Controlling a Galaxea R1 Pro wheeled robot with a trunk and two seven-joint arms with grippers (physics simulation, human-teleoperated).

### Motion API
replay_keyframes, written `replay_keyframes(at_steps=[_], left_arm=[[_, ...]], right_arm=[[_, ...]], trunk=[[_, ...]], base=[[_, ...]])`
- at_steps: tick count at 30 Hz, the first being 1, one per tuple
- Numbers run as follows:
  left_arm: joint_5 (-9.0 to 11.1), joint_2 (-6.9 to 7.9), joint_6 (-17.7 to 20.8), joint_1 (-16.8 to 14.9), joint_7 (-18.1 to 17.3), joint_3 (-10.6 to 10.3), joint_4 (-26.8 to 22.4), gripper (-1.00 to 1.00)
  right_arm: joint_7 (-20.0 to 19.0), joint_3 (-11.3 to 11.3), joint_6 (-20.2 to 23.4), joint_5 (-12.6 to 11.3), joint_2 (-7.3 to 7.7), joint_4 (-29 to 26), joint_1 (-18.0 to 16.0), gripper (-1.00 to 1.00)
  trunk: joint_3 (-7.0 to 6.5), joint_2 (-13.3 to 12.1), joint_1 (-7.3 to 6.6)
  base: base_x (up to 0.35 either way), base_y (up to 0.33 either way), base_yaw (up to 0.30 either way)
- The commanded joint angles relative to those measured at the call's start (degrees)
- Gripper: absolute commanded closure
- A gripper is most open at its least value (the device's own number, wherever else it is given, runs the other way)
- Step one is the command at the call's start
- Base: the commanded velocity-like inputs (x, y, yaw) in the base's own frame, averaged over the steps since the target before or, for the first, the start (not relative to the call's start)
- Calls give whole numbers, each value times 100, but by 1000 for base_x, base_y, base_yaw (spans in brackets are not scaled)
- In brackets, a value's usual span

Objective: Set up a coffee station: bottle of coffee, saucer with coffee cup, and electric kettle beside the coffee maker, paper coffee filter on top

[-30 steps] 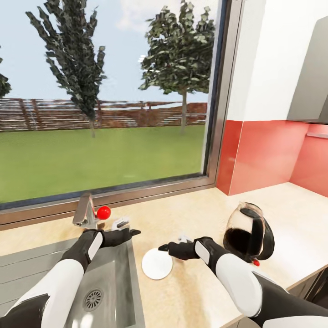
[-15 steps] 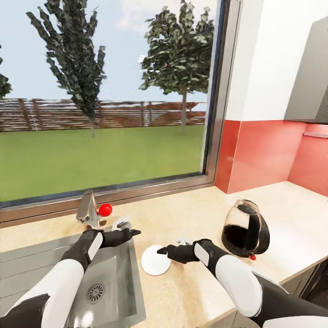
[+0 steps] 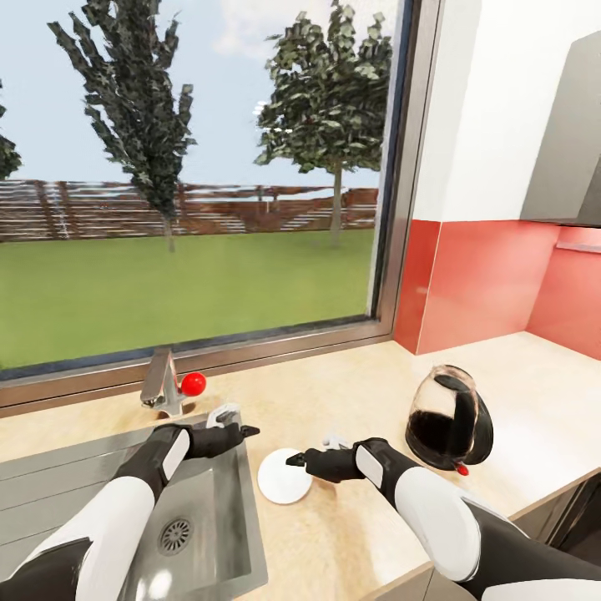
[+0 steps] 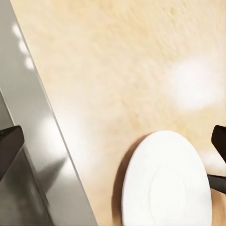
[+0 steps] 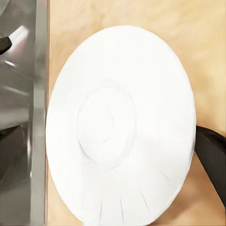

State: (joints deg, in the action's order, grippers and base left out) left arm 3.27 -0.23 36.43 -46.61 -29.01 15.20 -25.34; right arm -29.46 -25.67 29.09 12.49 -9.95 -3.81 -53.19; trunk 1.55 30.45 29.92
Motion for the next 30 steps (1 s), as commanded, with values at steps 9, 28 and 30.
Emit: replay_keyframes(at_steps=[9,28,30], left_arm=[[41,-39,251,-6,-229,31,161,-100],[36,-272,670,-6,-561,18,177,-100],[37,-274,700,-6,-568,18,176,-100]], right_arm=[[-84,27,53,113,-5,-6,2,-100],[-86,36,53,113,-5,-1,2,-100],[-86,36,53,113,-5,8,2,-100]], trunk=[[14,9,3],[14,9,3],[14,9,3]], base=[[0,0,0],[0,0,0],[0,0,0]])
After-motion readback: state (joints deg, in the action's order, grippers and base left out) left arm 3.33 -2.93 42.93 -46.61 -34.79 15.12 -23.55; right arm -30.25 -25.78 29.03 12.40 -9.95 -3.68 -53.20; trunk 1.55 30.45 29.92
